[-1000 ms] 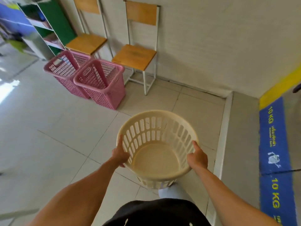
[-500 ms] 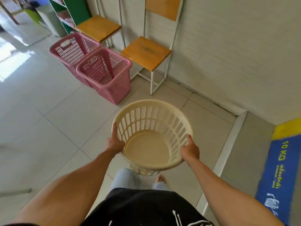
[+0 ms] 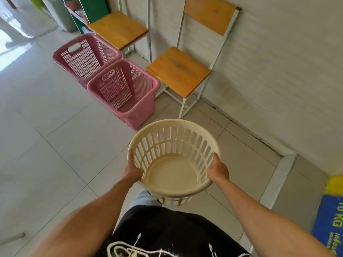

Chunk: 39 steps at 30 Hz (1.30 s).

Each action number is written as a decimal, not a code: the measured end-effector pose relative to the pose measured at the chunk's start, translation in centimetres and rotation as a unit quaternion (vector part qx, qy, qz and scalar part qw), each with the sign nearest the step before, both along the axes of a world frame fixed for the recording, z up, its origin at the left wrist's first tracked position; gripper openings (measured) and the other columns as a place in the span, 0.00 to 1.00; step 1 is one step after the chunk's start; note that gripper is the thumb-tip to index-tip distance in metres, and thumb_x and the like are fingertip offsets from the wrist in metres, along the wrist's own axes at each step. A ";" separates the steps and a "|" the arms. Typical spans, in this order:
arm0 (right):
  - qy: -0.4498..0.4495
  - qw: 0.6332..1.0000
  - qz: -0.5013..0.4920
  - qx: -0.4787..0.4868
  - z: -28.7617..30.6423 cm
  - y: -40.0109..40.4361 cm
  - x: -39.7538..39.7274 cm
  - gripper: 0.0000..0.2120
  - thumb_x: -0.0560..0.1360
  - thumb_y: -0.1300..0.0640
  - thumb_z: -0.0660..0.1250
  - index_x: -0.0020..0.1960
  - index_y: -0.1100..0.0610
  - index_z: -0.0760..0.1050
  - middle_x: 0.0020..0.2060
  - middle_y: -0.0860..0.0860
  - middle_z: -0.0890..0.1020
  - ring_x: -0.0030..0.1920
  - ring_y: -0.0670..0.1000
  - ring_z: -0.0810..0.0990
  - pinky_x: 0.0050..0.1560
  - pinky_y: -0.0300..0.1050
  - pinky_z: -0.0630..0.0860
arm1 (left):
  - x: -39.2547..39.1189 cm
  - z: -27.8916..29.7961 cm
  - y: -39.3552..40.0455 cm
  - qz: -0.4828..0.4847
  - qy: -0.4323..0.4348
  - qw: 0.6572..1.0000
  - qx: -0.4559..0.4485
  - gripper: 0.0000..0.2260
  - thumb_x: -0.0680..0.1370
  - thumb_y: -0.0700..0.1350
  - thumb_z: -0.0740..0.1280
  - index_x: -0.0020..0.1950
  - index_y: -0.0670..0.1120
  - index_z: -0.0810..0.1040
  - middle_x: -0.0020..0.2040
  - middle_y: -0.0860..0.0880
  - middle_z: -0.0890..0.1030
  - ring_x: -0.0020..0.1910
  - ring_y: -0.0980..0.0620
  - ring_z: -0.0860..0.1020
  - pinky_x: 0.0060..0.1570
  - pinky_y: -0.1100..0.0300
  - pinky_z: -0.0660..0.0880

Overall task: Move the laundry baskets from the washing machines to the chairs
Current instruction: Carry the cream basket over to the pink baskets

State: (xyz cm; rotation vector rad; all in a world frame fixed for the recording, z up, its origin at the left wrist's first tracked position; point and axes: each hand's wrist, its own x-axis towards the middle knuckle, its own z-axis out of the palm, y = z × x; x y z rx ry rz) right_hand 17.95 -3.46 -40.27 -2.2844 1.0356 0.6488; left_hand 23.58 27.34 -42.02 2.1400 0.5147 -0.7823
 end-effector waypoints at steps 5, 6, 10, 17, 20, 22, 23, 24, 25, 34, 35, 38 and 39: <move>0.018 0.999 0.024 0.012 -0.5 0.4 7.6 0.34 0.79 0.60 0.55 0.81 0.41 0.50 0.65 0.59 0.75 0.59 0.60 0.78 0.59 0.54 0.78 | 6.5 -0.2 1.3 -0.006 0.048 0.998 0.034 0.45 0.76 0.40 0.67 0.77 0.63 0.38 0.57 0.40 0.74 0.49 0.40 0.79 0.46 0.43 0.82; 0.017 0.999 0.023 0.012 -0.6 0.3 8.9 0.34 0.79 0.59 0.55 0.81 0.41 0.51 0.64 0.58 0.75 0.58 0.60 0.79 0.59 0.55 0.78 | 7.6 -0.4 1.2 0.000 0.051 0.998 0.035 0.45 0.76 0.40 0.67 0.77 0.63 0.37 0.58 0.40 0.74 0.51 0.39 0.78 0.47 0.42 0.81; 0.022 0.999 0.024 0.016 -1.3 -0.9 13.1 0.34 0.79 0.61 0.55 0.81 0.40 0.51 0.65 0.57 0.76 0.54 0.60 0.81 0.55 0.56 0.81 | 11.2 -0.7 -0.4 0.015 0.059 0.998 0.036 0.47 0.75 0.39 0.68 0.75 0.65 0.36 0.57 0.41 0.75 0.50 0.39 0.79 0.45 0.42 0.82; 0.053 0.997 0.031 0.055 -5.7 -4.6 19.4 0.36 0.77 0.63 0.56 0.80 0.39 0.54 0.71 0.54 0.73 0.57 0.58 0.80 0.56 0.56 0.81 | 15.5 -4.0 -3.9 0.053 0.083 0.994 0.051 0.48 0.74 0.38 0.68 0.75 0.65 0.36 0.54 0.41 0.75 0.47 0.39 0.79 0.42 0.44 0.82; 0.073 0.993 0.028 0.086 -9.7 -5.3 22.2 0.37 0.75 0.64 0.56 0.79 0.36 0.56 0.73 0.52 0.72 0.59 0.57 0.79 0.57 0.54 0.81 | 16.9 -6.9 -4.9 0.072 0.092 0.989 0.091 0.48 0.74 0.40 0.68 0.74 0.67 0.35 0.50 0.42 0.76 0.43 0.42 0.80 0.36 0.48 0.82; 0.073 0.992 0.025 0.098 -13.1 -5.6 23.7 0.37 0.75 0.64 0.55 0.78 0.36 0.57 0.73 0.51 0.72 0.60 0.57 0.79 0.59 0.54 0.80 | 17.9 -10.0 -5.2 0.084 0.096 0.987 0.099 0.48 0.75 0.44 0.69 0.74 0.67 0.34 0.51 0.44 0.75 0.43 0.43 0.79 0.38 0.47 0.83; 0.074 0.992 0.022 0.104 -14.9 -5.8 24.5 0.37 0.75 0.64 0.55 0.78 0.35 0.57 0.74 0.51 0.71 0.62 0.57 0.78 0.60 0.54 0.80 | 18.5 -11.6 -5.4 0.087 0.103 0.986 0.100 0.48 0.75 0.44 0.70 0.74 0.67 0.34 0.51 0.44 0.74 0.44 0.43 0.79 0.40 0.46 0.83; 0.075 0.991 0.022 0.110 -16.6 -6.1 25.4 0.37 0.74 0.64 0.55 0.77 0.35 0.58 0.74 0.50 0.71 0.63 0.57 0.77 0.61 0.53 0.79 | 19.1 -13.2 -5.5 0.088 0.111 0.985 0.100 0.48 0.75 0.44 0.70 0.74 0.67 0.34 0.50 0.45 0.74 0.44 0.43 0.79 0.40 0.45 0.83; 0.080 0.989 0.028 0.118 -18.3 -6.5 26.3 0.37 0.74 0.63 0.56 0.77 0.35 0.58 0.75 0.50 0.70 0.64 0.56 0.77 0.62 0.52 0.78 | 19.8 -14.8 -5.6 0.090 0.119 0.984 0.098 0.48 0.74 0.43 0.70 0.74 0.67 0.35 0.49 0.45 0.73 0.44 0.42 0.80 0.39 0.44 0.83; 0.046 0.994 0.045 0.088 -30.6 -7.8 29.5 0.34 0.80 0.61 0.56 0.78 0.33 0.54 0.75 0.50 0.69 0.61 0.58 0.79 0.61 0.56 0.78 | 23.3 -28.0 -6.7 0.100 0.078 0.988 0.082 0.46 0.74 0.43 0.68 0.75 0.68 0.39 0.60 0.47 0.73 0.49 0.44 0.76 0.45 0.45 0.81; 0.031 0.996 0.053 0.066 -31.7 -7.5 29.5 0.32 0.82 0.60 0.55 0.78 0.33 0.52 0.72 0.52 0.71 0.60 0.57 0.78 0.61 0.55 0.77 | 23.2 -29.2 -6.7 0.108 0.062 0.989 0.081 0.46 0.73 0.41 0.67 0.76 0.68 0.39 0.61 0.47 0.73 0.49 0.44 0.76 0.45 0.47 0.81; -0.010 0.997 0.068 0.018 -34.5 -6.5 29.3 0.31 0.84 0.57 0.53 0.79 0.34 0.47 0.63 0.56 0.72 0.48 0.52 0.73 0.49 0.48 0.73 | 23.2 -32.5 -6.5 0.129 0.021 0.988 0.087 0.46 0.73 0.39 0.67 0.75 0.70 0.41 0.64 0.50 0.73 0.47 0.46 0.76 0.43 0.49 0.81; -0.016 0.997 0.077 0.011 -35.5 -6.2 29.1 0.30 0.84 0.56 0.53 0.79 0.34 0.46 0.62 0.56 0.72 0.44 0.51 0.73 0.45 0.48 0.72 | 23.1 -33.5 -6.3 0.132 0.012 0.988 0.083 0.46 0.74 0.40 0.67 0.74 0.71 0.41 0.62 0.52 0.73 0.47 0.47 0.76 0.44 0.49 0.80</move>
